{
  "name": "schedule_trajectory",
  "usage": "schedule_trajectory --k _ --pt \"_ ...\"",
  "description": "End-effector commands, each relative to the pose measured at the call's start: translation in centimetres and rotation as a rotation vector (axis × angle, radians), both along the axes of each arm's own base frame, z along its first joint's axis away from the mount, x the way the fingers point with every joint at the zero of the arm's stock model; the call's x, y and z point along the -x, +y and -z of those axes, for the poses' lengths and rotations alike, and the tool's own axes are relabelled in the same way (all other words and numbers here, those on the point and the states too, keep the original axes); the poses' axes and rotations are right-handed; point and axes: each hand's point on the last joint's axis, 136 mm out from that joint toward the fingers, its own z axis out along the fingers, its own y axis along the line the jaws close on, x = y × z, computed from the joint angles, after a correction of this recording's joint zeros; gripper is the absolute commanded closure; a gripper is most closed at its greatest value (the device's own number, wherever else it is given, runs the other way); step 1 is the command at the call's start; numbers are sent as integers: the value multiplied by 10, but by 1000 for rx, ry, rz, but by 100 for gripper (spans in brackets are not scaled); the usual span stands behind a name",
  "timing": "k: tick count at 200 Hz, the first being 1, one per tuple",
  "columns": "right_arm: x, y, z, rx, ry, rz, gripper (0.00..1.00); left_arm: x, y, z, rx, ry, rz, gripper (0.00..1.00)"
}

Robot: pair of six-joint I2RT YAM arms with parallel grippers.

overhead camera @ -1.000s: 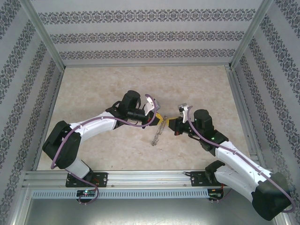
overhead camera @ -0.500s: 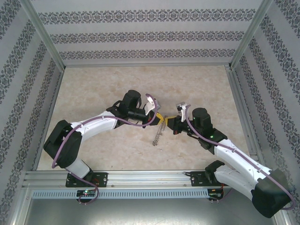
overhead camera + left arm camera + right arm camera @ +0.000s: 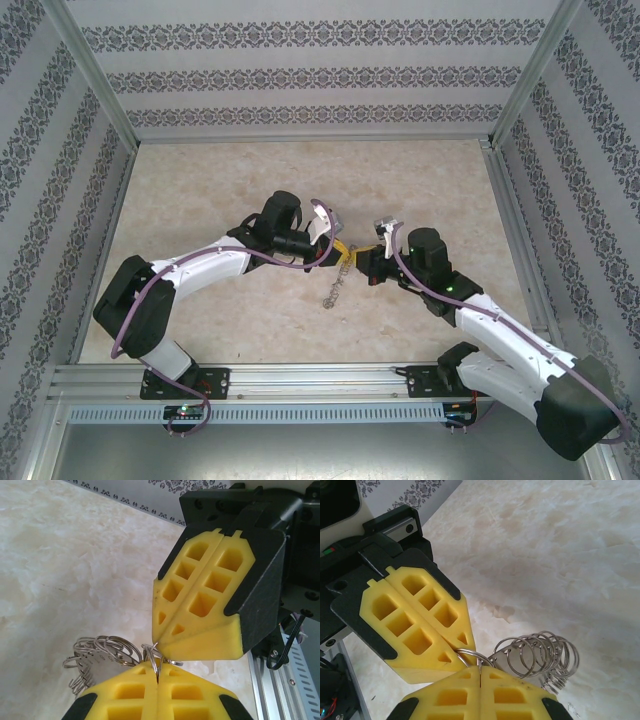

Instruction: Put the keys on the keyring

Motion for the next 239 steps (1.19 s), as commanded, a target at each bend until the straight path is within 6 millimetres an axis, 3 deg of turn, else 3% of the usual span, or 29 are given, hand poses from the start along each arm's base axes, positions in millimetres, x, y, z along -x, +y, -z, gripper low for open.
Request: schedule_trajectory --k 1,97,158,179,239 --pt "-6 7 -17 -14 -63 -16 100 4 -8 -19 44 -48 57 100" --pt "-6 -13 22 9 30 72 100 -3 -3 -26 64 -103 -12 100" --pt "5 -11 30 -39 79 50 100 -8 1 -33 82 -132 -59 100" --pt "6 -11 23 -54 63 50 100 -6 1 -33 86 -130 -55 100" --pt "13 -8 -23 -124 -36 3 100 4 -1 -31 78 -96 8 100"
